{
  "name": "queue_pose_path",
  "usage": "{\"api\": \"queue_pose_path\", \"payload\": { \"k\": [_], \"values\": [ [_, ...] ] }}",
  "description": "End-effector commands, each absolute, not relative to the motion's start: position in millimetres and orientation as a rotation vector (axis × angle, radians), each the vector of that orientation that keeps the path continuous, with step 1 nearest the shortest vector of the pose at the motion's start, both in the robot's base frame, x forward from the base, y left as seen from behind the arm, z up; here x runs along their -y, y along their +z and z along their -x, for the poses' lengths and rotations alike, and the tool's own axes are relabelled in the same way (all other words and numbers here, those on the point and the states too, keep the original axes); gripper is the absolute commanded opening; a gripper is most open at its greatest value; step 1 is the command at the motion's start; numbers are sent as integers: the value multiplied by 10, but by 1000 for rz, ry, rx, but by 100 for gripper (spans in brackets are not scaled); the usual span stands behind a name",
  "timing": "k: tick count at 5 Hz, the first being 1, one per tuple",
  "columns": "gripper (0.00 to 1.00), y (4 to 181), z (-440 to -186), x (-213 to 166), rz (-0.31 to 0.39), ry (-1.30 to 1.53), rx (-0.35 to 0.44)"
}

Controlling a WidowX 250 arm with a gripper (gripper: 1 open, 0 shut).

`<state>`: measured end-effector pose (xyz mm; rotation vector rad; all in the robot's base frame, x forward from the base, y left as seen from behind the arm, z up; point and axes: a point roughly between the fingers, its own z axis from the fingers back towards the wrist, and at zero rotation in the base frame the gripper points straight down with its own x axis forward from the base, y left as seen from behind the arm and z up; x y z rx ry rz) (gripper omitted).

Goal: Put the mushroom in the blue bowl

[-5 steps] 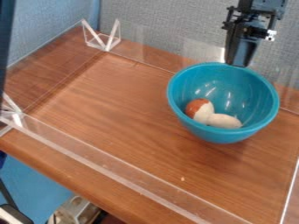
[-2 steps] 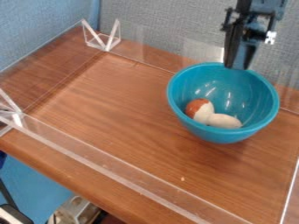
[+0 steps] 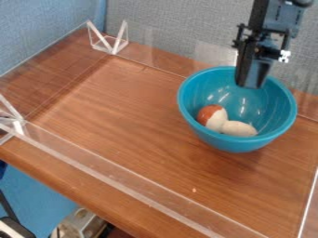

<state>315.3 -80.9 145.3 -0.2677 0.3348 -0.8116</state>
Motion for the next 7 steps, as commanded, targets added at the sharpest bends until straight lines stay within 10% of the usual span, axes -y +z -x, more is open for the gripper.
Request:
{"api": "queue_pose_path", "payload": {
  "k": [1,2,3,7],
  "values": [
    [0,1716,-3113,709,257,-792,-240],
    [0,1737,-3133,755,269,-726,-231],
    [100,1796,-3155,797,275,-664,-216],
    [100,1951,-3080,955,216,-694,-137]
  ]
}}
